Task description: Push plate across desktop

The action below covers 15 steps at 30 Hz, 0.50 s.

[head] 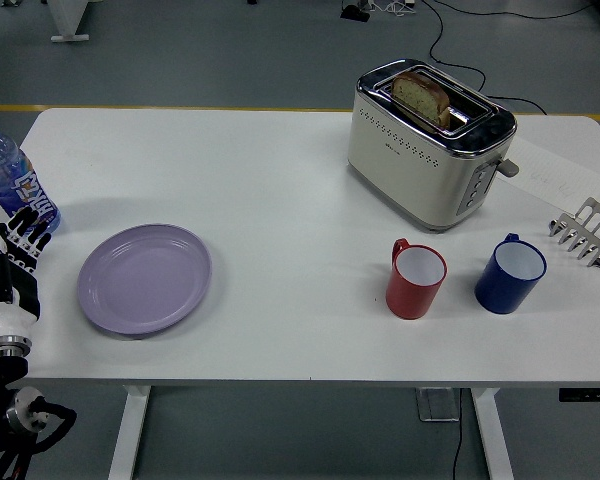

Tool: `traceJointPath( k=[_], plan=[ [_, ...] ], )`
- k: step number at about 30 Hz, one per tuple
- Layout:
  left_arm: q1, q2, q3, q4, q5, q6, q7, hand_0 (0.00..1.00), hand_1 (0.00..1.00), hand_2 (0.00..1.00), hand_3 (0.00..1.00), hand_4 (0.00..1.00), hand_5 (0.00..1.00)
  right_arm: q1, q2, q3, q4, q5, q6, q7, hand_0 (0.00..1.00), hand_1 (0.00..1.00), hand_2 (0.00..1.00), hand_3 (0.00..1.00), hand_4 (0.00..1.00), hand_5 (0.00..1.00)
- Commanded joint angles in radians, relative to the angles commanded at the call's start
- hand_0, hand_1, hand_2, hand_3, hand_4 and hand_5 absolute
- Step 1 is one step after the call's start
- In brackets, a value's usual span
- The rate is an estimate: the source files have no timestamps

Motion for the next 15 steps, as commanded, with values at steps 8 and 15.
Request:
traceJointPath(
  k=[8,15],
  plan=[
    [-0.014,-0.054,-0.012,0.026,0.018,0.012,-0.006,0.803,0.813,0.816,0.721,0.293,0.998,-0.003,0.0,0.008,0.001,-0.009,-0.004,-0.003,0.586,0.504,0.615,0.605,0.348,0.644],
    [-0.021,-0.054,-0.018,0.043,0.023,0.016,-0.01,0.8,0.81,0.813,0.719,0.296,0.998,-0.003,0.0,0.016,0.003,-0.017,-0.008,-0.006,0.586,0.504,0.615,0.605,0.348,0.645]
  ],
)
